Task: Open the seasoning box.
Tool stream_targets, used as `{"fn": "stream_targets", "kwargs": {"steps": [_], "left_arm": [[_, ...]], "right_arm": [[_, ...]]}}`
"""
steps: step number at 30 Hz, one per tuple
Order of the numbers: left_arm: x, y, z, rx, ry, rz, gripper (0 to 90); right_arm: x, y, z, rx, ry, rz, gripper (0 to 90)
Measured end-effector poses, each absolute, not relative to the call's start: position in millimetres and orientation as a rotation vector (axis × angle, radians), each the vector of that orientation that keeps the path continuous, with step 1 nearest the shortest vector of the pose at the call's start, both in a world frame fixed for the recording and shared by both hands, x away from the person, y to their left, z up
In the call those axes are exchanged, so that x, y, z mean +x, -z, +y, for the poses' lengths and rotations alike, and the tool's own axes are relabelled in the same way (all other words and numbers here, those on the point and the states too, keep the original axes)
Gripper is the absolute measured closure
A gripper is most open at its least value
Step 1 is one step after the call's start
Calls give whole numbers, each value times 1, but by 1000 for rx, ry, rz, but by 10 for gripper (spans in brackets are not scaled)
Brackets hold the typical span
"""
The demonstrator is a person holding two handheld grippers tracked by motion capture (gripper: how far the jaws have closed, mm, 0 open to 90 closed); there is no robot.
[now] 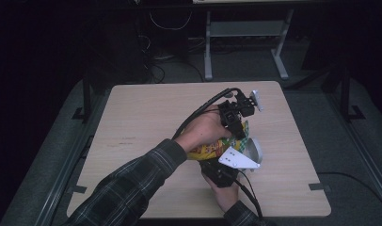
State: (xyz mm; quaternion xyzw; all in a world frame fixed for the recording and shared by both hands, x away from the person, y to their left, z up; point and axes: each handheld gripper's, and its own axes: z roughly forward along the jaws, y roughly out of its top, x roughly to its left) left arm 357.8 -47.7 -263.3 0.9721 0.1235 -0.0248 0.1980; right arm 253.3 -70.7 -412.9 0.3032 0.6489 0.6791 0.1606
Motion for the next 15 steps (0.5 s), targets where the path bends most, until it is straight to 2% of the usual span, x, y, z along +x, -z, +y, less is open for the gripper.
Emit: {"fn": "stream_targets", "kwargs": {"steps": [15], "left_arm": [[358,264,-49,2716,68,349,899]], "right_arm": [[254,413,-71,867,-1937,1854,900]]}}
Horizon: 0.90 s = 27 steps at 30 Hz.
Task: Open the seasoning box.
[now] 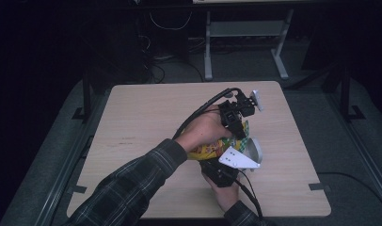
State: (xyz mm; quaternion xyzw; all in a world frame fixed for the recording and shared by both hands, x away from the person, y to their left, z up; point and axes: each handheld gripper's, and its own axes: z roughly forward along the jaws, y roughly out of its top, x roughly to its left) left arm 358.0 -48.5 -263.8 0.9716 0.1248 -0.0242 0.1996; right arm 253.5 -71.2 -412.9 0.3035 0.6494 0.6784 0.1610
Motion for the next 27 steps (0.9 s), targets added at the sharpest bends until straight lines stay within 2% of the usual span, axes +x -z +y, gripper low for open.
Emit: {"fn": "stream_targets", "kwargs": {"steps": [27], "left_arm": [[358,264,-50,2726,67,347,899]], "right_arm": [[253,413,-71,864,-1940,1850,900]]}}
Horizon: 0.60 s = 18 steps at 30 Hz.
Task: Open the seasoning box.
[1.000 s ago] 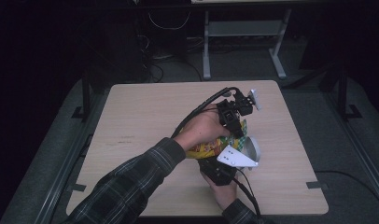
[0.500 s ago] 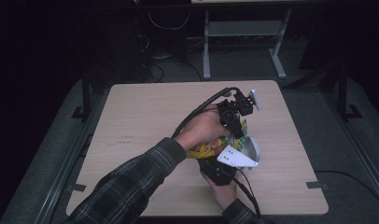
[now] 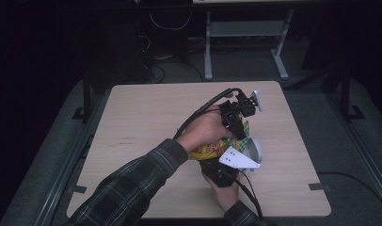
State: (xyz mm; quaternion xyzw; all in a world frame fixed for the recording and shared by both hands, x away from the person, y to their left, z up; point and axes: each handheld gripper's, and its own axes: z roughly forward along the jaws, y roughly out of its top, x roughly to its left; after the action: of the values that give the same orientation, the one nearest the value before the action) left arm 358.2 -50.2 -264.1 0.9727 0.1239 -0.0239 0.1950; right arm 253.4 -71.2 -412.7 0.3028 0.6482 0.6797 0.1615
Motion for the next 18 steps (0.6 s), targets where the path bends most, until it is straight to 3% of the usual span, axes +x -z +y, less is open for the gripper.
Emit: {"fn": "stream_targets", "kwargs": {"steps": [18], "left_arm": [[358,264,-52,2728,72,353,900]], "right_arm": [[253,412,-72,867,-1943,1847,900]]}}
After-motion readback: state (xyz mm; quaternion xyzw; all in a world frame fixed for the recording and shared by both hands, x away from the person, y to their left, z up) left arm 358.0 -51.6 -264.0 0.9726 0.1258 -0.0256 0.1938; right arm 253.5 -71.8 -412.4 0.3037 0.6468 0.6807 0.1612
